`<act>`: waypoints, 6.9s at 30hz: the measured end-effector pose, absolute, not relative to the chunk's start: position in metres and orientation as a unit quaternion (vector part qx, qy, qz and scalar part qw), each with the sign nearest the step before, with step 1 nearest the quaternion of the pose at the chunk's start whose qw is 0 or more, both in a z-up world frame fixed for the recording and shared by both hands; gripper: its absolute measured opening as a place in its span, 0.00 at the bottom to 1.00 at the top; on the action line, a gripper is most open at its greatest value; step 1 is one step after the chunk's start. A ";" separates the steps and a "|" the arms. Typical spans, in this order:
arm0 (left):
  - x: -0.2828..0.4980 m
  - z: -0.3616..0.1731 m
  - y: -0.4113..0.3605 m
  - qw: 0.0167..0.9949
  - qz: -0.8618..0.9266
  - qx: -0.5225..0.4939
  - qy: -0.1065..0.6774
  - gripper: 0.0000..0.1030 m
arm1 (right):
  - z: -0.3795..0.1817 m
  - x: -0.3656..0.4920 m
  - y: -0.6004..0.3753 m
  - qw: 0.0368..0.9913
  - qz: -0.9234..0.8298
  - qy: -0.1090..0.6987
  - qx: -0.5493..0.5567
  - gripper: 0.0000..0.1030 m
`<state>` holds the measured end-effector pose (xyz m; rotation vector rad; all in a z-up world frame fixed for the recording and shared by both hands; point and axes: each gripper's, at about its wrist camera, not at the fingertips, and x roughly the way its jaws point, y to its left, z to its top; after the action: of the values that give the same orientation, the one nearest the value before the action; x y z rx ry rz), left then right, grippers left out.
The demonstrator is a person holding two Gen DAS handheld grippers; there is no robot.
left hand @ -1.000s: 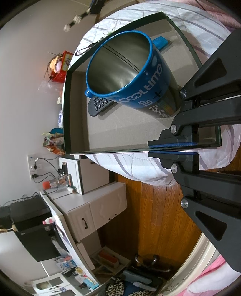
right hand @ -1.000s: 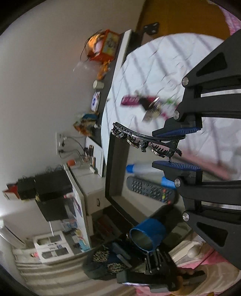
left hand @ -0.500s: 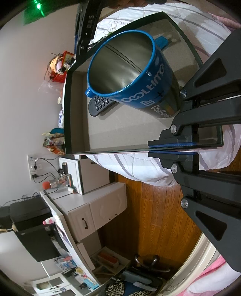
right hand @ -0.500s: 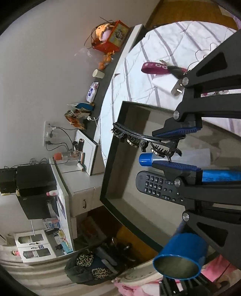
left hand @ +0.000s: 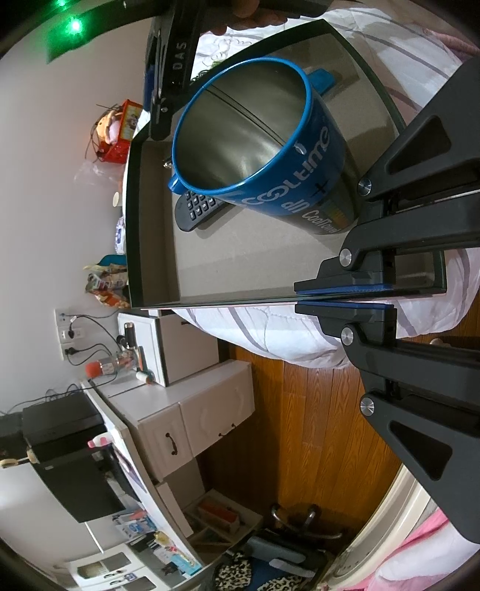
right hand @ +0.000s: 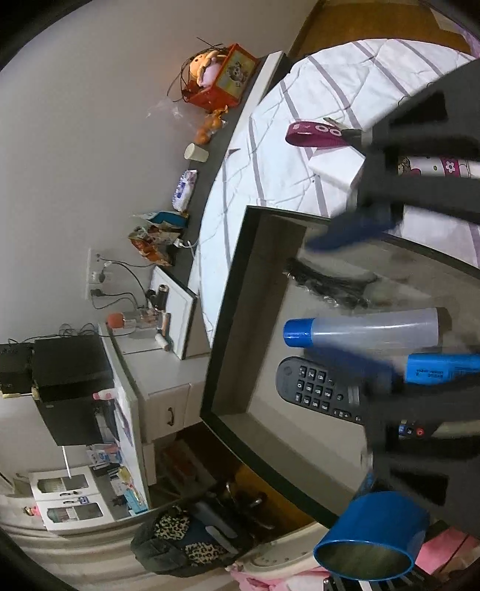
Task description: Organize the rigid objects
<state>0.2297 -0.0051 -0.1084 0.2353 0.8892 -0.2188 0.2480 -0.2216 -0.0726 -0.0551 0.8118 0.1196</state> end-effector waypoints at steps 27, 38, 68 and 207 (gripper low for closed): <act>0.230 -0.108 -0.006 0.890 -0.106 0.113 0.429 0.03 | -0.019 0.134 -0.359 0.956 -0.094 0.262 0.098 0.80; 0.226 -0.107 -0.002 0.890 -0.099 0.118 0.428 0.03 | -0.077 0.154 -0.354 0.929 -0.062 0.352 0.098 0.80; 0.226 -0.109 -0.003 0.890 -0.100 0.121 0.428 0.03 | -0.131 0.104 -0.364 0.893 -0.025 0.432 0.120 0.08; 0.229 -0.108 -0.004 0.888 -0.108 0.125 0.429 0.04 | -0.045 0.238 -0.225 0.910 0.094 0.403 -0.037 0.40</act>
<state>0.2287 -0.0039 -0.1083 0.2588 0.8913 -0.2249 0.2377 -0.2250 -0.0452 -0.0755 0.8305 0.1931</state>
